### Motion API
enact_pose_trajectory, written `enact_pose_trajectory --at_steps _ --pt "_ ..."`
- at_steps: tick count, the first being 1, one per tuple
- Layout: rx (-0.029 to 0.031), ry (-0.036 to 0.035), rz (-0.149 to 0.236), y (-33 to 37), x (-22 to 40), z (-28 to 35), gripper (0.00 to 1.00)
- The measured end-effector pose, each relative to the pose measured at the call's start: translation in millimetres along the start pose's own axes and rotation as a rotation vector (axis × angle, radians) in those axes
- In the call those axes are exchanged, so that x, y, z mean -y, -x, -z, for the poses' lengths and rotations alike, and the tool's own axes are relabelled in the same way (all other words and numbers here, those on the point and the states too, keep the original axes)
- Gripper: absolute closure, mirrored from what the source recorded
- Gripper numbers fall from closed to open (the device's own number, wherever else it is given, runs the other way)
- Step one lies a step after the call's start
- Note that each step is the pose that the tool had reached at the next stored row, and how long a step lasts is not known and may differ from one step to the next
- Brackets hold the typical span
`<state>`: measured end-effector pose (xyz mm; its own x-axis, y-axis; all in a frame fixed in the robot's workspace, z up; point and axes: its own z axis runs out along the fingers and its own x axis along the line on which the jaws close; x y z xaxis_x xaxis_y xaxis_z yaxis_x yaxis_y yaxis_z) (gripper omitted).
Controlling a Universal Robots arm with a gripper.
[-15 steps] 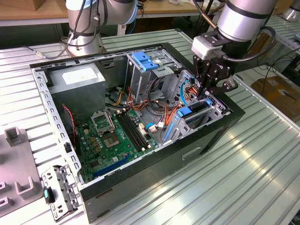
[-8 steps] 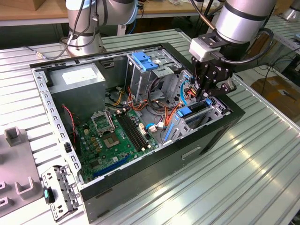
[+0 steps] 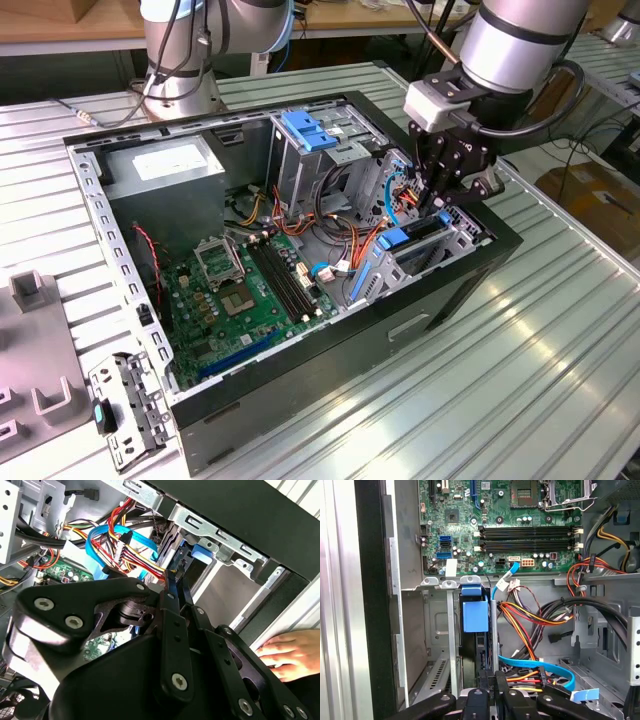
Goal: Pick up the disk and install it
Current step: 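Insert the first disk wire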
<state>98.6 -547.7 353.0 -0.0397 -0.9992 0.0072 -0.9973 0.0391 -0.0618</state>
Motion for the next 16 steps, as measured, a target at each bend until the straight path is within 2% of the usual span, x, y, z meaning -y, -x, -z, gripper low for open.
enact_pose_trajectory --at_steps 3,16 --pt "0.0000 0.0005 -0.001 0.1 2.2 -0.9 0.83" --pt "-0.0010 0.0008 -0.015 -1.7 1.5 -5.4 0.83"
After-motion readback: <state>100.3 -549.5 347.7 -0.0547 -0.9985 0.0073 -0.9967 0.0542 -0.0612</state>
